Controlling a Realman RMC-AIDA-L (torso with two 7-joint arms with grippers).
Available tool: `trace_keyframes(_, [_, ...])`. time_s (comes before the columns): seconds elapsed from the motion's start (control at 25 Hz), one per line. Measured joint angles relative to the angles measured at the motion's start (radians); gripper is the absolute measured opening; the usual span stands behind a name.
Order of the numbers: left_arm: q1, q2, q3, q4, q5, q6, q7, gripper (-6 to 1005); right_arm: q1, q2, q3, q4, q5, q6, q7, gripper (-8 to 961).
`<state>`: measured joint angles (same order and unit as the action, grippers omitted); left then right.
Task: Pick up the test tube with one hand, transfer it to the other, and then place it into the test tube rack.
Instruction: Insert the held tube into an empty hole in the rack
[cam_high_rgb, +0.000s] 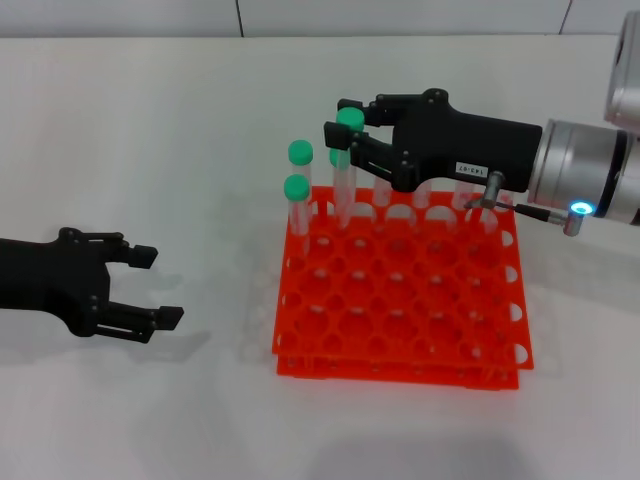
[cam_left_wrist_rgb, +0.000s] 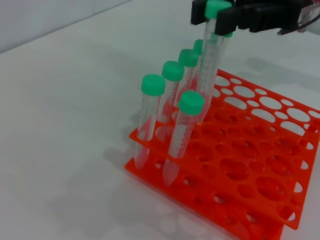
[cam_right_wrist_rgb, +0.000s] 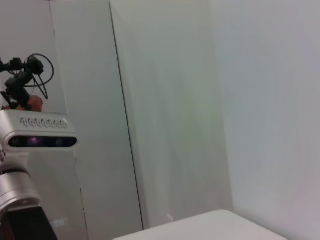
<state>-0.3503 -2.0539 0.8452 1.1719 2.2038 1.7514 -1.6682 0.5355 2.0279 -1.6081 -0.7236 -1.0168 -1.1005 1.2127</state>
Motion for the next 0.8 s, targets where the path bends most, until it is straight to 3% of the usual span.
trace_keyframes(0.8, [-0.006,0.0,0.002,0.002,-0.001,0.002,-0.001,884,0.005,0.0,-0.055,0.059,0.102,0.028,-0.068,266])
